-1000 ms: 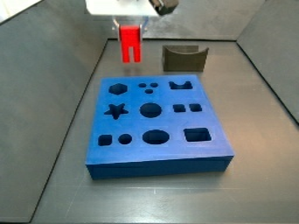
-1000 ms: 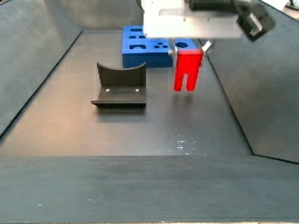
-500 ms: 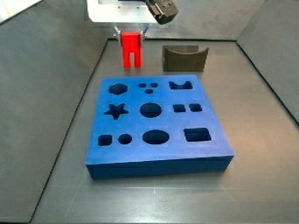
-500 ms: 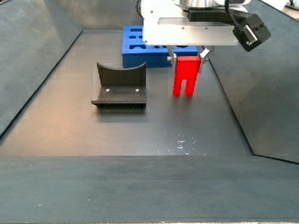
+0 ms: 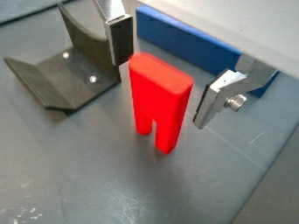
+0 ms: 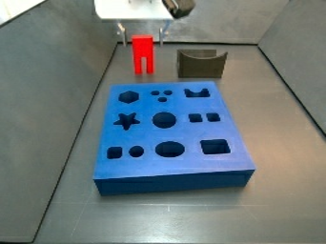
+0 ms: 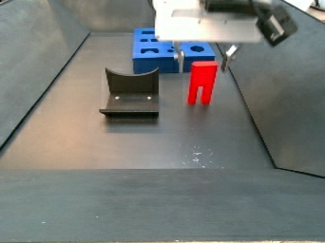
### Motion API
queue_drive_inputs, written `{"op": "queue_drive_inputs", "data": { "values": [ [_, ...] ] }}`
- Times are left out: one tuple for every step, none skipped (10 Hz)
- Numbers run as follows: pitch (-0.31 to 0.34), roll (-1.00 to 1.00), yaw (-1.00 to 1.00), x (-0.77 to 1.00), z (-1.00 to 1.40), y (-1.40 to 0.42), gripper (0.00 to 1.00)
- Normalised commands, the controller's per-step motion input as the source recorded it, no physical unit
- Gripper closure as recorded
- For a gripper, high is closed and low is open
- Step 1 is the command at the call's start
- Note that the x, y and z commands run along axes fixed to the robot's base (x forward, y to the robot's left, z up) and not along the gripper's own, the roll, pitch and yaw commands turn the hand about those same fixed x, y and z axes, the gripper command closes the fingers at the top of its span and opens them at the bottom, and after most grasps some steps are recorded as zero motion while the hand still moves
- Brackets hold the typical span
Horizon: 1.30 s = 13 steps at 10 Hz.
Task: Pick up the square-circle object. Move up. Rotate the square-circle object. Move to above the board. Insert the square-circle object.
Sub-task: Rotate the square-circle object.
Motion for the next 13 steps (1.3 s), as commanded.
{"op": "queue_drive_inputs", "data": {
  "values": [
    [0.038, -0.03, -0.04, -0.02, 0.79, 0.01, 0.00],
    [0.048, -0.02, -0.04, -0.02, 0.57, 0.01, 0.00],
    [0.052, -0.02, -0.04, -0.02, 0.45, 0.01, 0.00],
    [0.060, -0.02, -0.04, -0.01, 0.21, 0.01, 0.00],
    [0.005, 0.00, 1.00, 0.00, 0.00, 0.00, 0.00],
    [0.004, 0.00, 1.00, 0.01, -0.05, 0.00, 0.00],
    [0.004, 0.00, 1.00, 0.02, -0.03, -0.01, 0.00],
    [0.004, 0.00, 1.00, 0.02, -0.02, -0.01, 0.00],
    [0.004, 0.00, 1.00, 0.02, -0.02, -0.01, 0.00],
    [0.004, 0.00, 1.00, 0.02, -0.02, -0.01, 0.00],
    [0.004, 0.00, 1.00, 0.02, -0.02, -0.01, 0.00],
    [0.004, 0.00, 1.00, 0.02, -0.02, -0.01, 0.00],
    [0.004, 0.00, 1.00, 0.02, -0.02, 0.00, 0.00]
  ]
}}
